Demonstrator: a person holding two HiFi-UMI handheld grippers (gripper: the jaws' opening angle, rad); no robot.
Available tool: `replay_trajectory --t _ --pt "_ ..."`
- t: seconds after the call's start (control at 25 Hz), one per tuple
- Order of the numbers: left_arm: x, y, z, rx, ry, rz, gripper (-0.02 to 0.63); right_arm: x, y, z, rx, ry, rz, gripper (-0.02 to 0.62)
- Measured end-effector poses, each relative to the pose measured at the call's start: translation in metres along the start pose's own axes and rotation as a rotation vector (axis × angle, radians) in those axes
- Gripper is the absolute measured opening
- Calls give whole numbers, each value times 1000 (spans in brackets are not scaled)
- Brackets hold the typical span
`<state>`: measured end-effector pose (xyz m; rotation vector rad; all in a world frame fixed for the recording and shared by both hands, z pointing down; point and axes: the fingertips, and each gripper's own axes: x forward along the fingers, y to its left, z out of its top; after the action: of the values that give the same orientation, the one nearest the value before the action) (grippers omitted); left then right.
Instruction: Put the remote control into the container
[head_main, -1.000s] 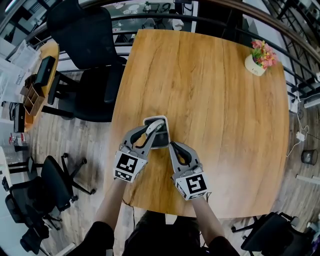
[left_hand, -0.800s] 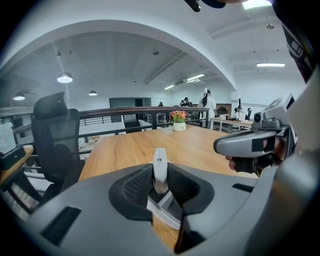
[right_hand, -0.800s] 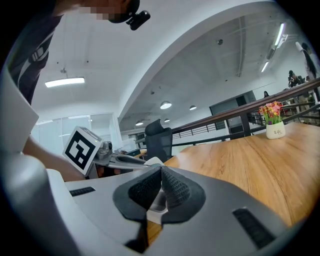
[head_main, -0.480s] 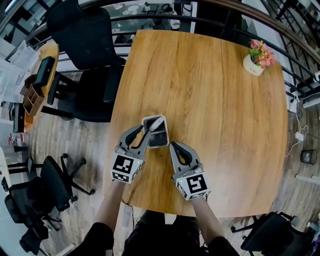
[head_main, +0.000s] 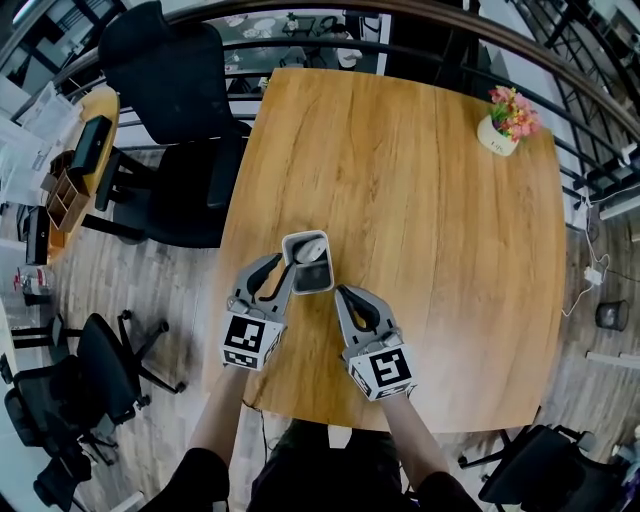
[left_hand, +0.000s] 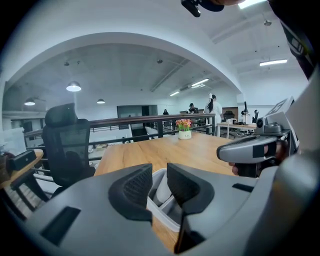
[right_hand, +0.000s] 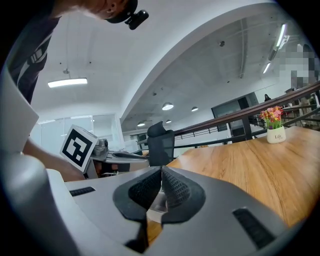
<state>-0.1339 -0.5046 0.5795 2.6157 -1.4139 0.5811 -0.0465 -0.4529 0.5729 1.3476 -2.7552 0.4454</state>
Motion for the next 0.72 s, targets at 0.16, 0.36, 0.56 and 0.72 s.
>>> replay_trajectory --t 0.16,0.36,0.56,0.72 --pt "-14 -10 12 12 -29 10 95 -9 8 8 -13 0 6 18" --pt "-40 -28 30 30 -60 28 94 -23 24 26 -29 -15 23 18" --pt "-74 -44 49 29 -93 56 94 -38 50 45 -65 -19 58 18" --pt "-109 -54 73 -15 -149 83 89 -56 73 68 -82 -30 80 18"
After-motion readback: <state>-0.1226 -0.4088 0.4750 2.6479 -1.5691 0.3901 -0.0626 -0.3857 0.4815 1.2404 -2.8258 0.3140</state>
